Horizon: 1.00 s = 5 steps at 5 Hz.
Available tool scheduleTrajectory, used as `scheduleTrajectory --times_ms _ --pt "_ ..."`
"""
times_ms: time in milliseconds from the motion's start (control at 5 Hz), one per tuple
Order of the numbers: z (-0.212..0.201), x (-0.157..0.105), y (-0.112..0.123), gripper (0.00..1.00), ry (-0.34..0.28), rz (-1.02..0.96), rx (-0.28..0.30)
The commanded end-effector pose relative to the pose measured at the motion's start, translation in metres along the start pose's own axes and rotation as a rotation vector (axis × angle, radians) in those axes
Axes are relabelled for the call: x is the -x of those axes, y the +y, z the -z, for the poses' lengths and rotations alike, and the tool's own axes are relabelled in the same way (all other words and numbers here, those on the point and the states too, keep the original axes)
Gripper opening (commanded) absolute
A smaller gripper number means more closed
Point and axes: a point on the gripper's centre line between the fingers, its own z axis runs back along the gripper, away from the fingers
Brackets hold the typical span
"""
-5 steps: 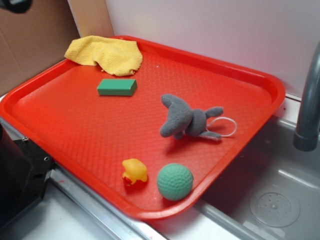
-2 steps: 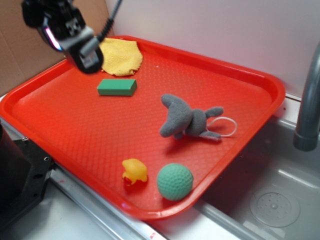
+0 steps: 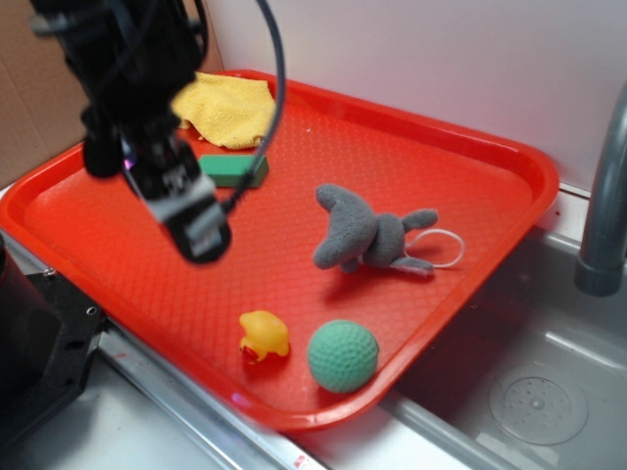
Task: Grab the yellow duck.
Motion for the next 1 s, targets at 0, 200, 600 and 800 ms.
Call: scheduleTrajectory --times_ms 0,200,600,800 --pt "0.03 -0.006 -0.001 1.0 -0.001 -0.003 -0.06" --pt "0.049 -0.006 -0.005 1.0 0.026 0.007 -0.099" --pt "0.086 -0.002 -0.016 1.0 0.093 0.099 -0.084" --pt "0.094 -0.004 -0.012 1.0 0.108 0.085 -0.097"
